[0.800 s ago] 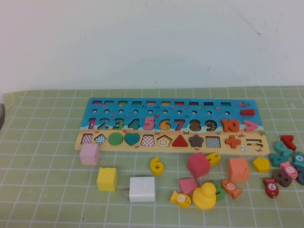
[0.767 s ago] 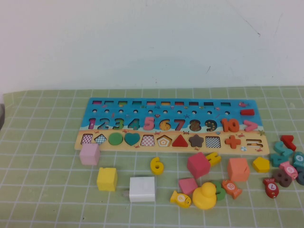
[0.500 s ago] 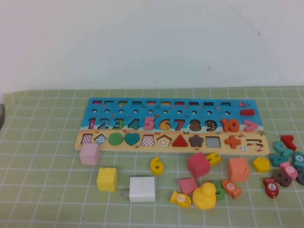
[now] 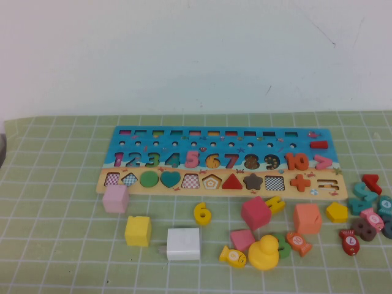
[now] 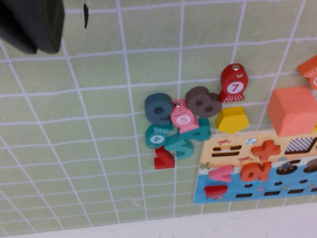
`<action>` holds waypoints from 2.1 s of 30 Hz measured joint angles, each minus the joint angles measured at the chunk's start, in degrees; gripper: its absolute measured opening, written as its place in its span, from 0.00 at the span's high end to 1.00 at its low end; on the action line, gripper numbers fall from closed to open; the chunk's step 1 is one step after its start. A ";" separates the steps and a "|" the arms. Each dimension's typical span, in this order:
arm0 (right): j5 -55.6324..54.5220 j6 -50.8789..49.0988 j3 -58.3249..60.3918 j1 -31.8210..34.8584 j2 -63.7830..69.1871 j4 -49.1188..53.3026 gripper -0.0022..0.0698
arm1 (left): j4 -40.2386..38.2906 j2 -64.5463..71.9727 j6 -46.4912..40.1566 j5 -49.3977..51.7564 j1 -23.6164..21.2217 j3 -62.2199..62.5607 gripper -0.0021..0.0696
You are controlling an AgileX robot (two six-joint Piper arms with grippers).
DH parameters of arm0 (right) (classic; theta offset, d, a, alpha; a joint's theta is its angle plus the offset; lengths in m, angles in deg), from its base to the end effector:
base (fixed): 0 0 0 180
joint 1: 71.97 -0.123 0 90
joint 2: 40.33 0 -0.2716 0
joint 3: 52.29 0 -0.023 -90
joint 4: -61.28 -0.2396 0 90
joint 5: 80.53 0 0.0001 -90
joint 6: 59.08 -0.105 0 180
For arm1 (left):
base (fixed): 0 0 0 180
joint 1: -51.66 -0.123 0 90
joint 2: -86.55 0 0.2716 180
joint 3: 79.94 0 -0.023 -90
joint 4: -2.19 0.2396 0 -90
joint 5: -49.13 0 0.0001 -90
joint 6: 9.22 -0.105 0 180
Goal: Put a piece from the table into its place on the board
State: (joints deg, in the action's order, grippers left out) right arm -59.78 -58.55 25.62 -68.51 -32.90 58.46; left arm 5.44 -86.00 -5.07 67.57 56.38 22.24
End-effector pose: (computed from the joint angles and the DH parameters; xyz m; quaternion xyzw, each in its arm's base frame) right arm 0.0685 -0.0023 0.1714 0.0336 0.7983 -0.0001 0.6014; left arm 0.0695 -0.0038 0.1760 0.0195 0.7860 -0.0241 0.6174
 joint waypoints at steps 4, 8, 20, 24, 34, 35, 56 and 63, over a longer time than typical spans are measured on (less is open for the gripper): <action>0.00 0.00 0.00 0.00 0.00 0.00 0.97 | 0.10 0.00 0.00 0.00 0.00 0.00 0.97; 0.00 0.00 0.00 0.00 0.00 0.00 0.97 | 0.45 0.00 0.00 -1.59 0.00 0.00 0.97; 0.00 0.00 0.00 0.00 0.00 0.00 0.97 | 1.94 0.00 -0.23 -29.23 0.00 -0.11 0.97; 0.00 0.00 0.00 0.00 0.00 0.00 0.97 | 2.18 0.00 -0.31 -39.72 0.00 -0.11 0.97; 0.00 0.00 0.00 0.00 0.00 0.00 0.97 | -3.95 -0.03 -0.82 -45.67 0.00 1.07 0.97; 0.00 0.00 0.00 0.00 0.00 0.00 0.97 | -4.53 -0.03 -0.68 -42.23 0.00 2.47 0.97; 0.00 0.00 0.00 0.00 0.00 0.00 0.97 | -5.04 32.60 1.37 4.98 0.00 36.43 0.97; 0.00 0.00 0.00 0.00 0.00 0.00 0.97 | -17.17 58.76 -11.35 21.28 0.00 50.52 0.97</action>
State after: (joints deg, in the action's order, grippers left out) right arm -59.78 -58.55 25.62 -68.51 -32.90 58.46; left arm -11.73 -27.25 -16.42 88.86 56.38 72.76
